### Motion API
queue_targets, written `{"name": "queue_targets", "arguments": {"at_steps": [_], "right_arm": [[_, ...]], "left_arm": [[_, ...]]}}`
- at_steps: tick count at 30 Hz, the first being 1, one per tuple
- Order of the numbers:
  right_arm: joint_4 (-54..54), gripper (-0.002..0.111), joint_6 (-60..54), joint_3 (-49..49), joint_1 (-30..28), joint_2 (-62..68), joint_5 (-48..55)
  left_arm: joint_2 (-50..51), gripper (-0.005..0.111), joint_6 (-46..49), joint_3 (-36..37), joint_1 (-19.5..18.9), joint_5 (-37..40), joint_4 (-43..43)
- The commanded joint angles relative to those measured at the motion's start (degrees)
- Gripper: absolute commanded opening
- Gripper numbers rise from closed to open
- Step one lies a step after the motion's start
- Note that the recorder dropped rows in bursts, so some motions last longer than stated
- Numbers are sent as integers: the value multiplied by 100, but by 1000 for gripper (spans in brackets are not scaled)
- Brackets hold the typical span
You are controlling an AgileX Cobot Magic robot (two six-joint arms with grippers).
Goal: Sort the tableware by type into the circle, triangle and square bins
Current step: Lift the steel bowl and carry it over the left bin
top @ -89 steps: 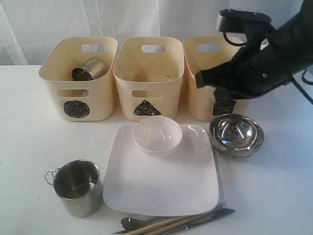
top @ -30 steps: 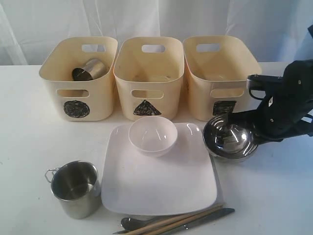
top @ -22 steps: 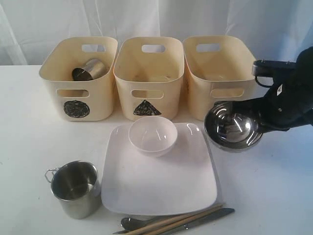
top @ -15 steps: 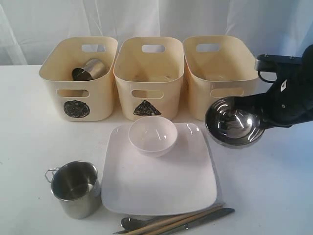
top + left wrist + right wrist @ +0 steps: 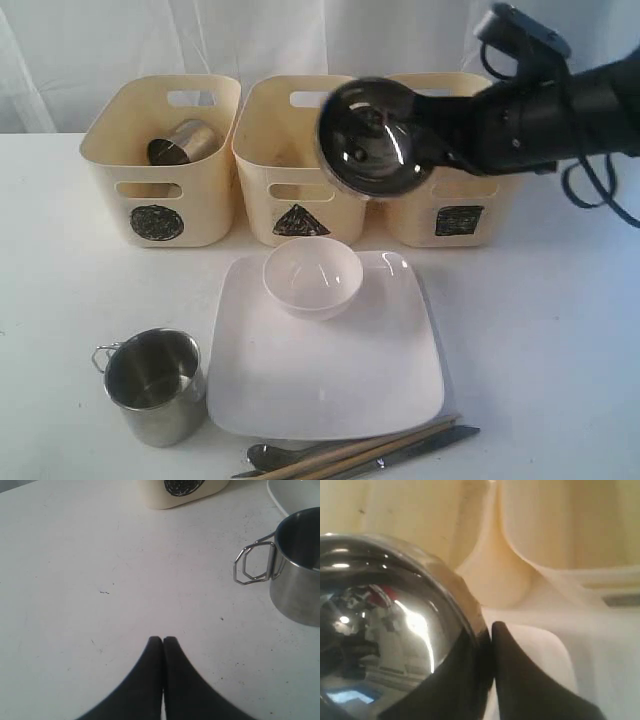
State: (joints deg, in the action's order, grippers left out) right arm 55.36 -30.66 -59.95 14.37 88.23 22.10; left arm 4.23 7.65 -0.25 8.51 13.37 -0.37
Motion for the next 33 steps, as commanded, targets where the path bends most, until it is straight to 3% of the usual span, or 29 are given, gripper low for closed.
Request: {"name": "queue_targets", "arguments": {"at_steps": [1,11,19,33], "right_arm": [[1265,0,-1402,-741,325,519,-243],[1304,0,-2030,-2813,799,2122,-250],[1354,0,-3129,-4211,983,3154,346],[1424,0,-3918,-5590,1135,4159,1015]], "left_arm": [[-28,0,-9,25,33,-1,-14],[-28,0,-9,25,33,-1,-14],[-28,0,-9,25,33,-1,-14],[-28,0,-9,25,33,-1,-14]]}}
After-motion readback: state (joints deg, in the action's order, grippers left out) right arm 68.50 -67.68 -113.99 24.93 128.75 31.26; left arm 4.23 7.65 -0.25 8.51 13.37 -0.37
